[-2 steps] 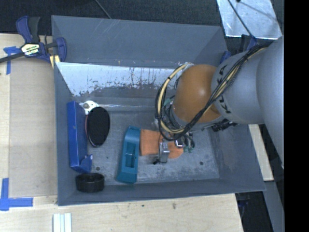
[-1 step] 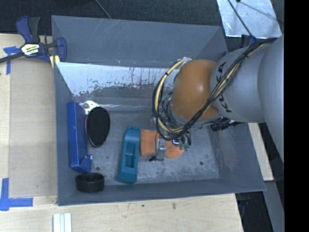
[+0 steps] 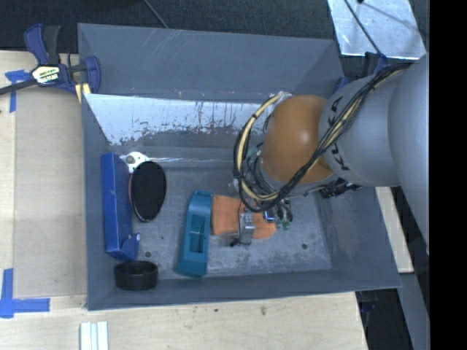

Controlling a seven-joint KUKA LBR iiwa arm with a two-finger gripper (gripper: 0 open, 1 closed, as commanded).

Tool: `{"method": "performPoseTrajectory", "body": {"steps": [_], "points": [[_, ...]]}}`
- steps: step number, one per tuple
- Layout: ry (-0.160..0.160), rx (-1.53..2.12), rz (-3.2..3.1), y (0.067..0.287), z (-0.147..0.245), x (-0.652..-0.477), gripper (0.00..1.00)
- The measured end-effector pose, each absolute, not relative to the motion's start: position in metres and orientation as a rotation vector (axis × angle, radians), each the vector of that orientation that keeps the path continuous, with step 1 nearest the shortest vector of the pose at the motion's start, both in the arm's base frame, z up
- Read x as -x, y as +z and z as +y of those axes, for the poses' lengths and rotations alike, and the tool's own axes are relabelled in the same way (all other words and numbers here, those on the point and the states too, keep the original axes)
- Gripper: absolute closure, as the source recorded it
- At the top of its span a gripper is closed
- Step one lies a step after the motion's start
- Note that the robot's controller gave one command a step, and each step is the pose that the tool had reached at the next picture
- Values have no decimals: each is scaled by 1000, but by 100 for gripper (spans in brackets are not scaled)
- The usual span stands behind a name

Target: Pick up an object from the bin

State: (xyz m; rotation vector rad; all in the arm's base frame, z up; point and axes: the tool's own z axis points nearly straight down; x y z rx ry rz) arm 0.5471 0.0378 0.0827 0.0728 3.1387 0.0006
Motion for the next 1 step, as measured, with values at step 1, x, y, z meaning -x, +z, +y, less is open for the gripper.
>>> {"method": "performPoseTrajectory", "body": {"steps": [1], "points": [[0,-218,3133,70,50,-534,100]]}}
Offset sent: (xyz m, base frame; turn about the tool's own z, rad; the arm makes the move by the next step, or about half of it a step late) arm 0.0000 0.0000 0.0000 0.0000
